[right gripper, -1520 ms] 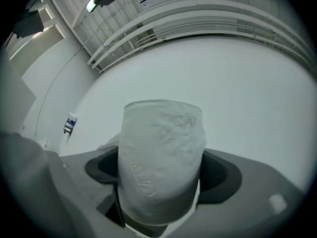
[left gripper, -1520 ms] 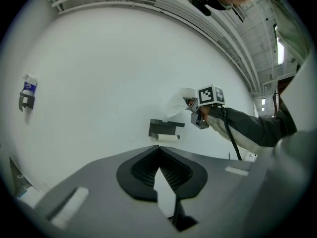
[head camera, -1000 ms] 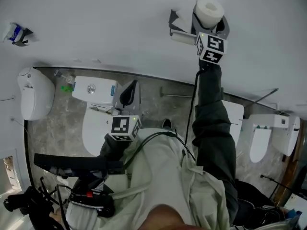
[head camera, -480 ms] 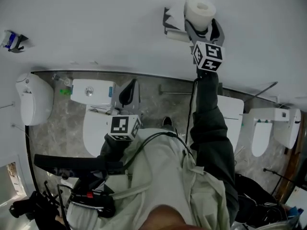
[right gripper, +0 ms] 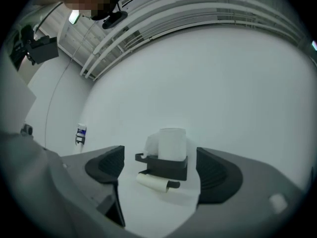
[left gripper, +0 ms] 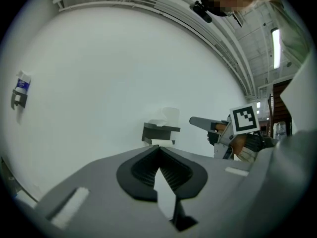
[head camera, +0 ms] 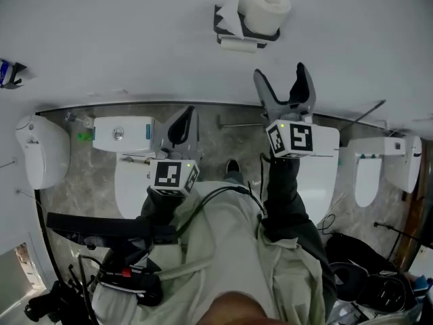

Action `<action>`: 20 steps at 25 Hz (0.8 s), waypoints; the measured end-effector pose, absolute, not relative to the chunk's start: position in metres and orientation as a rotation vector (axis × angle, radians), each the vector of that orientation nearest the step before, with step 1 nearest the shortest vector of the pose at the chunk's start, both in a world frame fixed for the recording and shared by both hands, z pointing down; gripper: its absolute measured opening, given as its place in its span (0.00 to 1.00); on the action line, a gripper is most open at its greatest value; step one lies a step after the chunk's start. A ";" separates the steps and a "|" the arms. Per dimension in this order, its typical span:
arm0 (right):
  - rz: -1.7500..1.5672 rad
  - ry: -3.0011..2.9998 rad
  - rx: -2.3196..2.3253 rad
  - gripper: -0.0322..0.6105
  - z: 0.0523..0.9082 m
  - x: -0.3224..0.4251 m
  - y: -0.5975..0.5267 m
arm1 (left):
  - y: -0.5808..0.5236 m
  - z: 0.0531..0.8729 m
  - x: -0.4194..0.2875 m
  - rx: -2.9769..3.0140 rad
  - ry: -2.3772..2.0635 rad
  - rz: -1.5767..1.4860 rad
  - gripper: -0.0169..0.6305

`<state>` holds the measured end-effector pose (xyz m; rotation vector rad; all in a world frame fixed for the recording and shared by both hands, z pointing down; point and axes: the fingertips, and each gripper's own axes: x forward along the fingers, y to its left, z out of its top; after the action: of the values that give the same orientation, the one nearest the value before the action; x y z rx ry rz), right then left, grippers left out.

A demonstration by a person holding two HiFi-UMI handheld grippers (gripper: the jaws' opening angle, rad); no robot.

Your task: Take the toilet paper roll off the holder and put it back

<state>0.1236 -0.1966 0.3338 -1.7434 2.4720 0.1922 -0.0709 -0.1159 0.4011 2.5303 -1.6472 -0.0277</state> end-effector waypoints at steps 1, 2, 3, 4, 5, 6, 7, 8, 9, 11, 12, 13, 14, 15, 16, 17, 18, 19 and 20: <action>0.193 2.482 -1.747 0.75 0.338 0.122 -0.185 | -0.116 0.400 -0.067 2.546 -1.632 -0.027 0.04; 0.194 2.494 -1.754 0.74 0.343 0.119 -0.175 | -0.117 0.399 -0.064 2.555 -1.618 -0.036 0.04; 0.194 2.505 -1.760 0.75 0.347 0.117 -0.166 | -0.117 0.398 -0.062 2.556 -1.605 -0.056 0.04; 0.191 2.513 -1.761 0.75 0.349 0.116 -0.157 | -0.117 0.397 -0.061 2.551 -1.595 -0.078 0.04; 0.181 2.516 -1.759 0.74 0.351 0.114 -0.148 | -0.117 0.396 -0.060 2.544 -1.587 -0.094 0.04; 0.164 2.518 -1.755 0.75 0.353 0.112 -0.139 | -0.117 0.397 -0.059 2.537 -1.582 -0.100 0.04; 0.143 2.522 -1.750 0.75 0.356 0.110 -0.131 | -0.117 0.398 -0.058 2.534 -1.576 -0.097 0.04; 0.117 2.530 -1.747 0.75 0.360 0.108 -0.124 | -0.118 0.400 -0.056 2.535 -1.572 -0.088 0.04; 0.085 2.543 -1.746 0.75 0.367 0.106 -0.119 | -0.119 0.402 -0.055 2.538 -1.569 -0.080 0.04; -0.008 2.569 -1.748 0.74 0.387 0.103 -0.113 | -0.121 0.405 -0.054 2.540 -1.568 -0.067 0.04; -0.066 2.573 -1.750 0.75 0.397 0.103 -0.110 | -0.122 0.407 -0.053 2.540 -1.565 -0.062 0.04; -0.123 2.568 -1.753 0.75 0.406 0.105 -0.108 | -0.123 0.409 -0.053 2.541 -1.560 -0.059 0.04; -0.169 2.557 -1.760 0.74 0.413 0.107 -0.106 | -0.122 0.410 -0.053 2.543 -1.555 -0.056 0.04; -0.200 2.547 -1.771 0.74 0.418 0.109 -0.103 | -0.121 0.410 -0.053 2.546 -1.550 -0.054 0.04; -0.213 2.541 -1.783 0.74 0.421 0.110 -0.101 | -0.120 0.410 -0.054 2.550 -1.547 -0.052 0.04; -0.215 2.538 -1.794 0.75 0.422 0.111 -0.099 | -0.119 0.409 -0.055 2.552 -1.546 -0.050 0.04; -0.212 2.538 -1.800 0.74 0.422 0.111 -0.097 | -0.118 0.409 -0.057 2.552 -1.545 -0.047 0.04; -0.206 2.539 -1.801 0.74 0.422 0.111 -0.097 | -0.118 0.410 -0.059 2.551 -1.546 -0.043 0.04; -0.196 2.537 -1.803 0.73 0.420 0.110 -0.097 | -0.118 0.411 -0.061 2.549 -1.546 -0.040 0.04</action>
<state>0.1104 -0.0967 0.4203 -1.8029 2.5365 -0.1959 -0.0608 -0.1179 0.4110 2.5492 -1.5463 -0.0404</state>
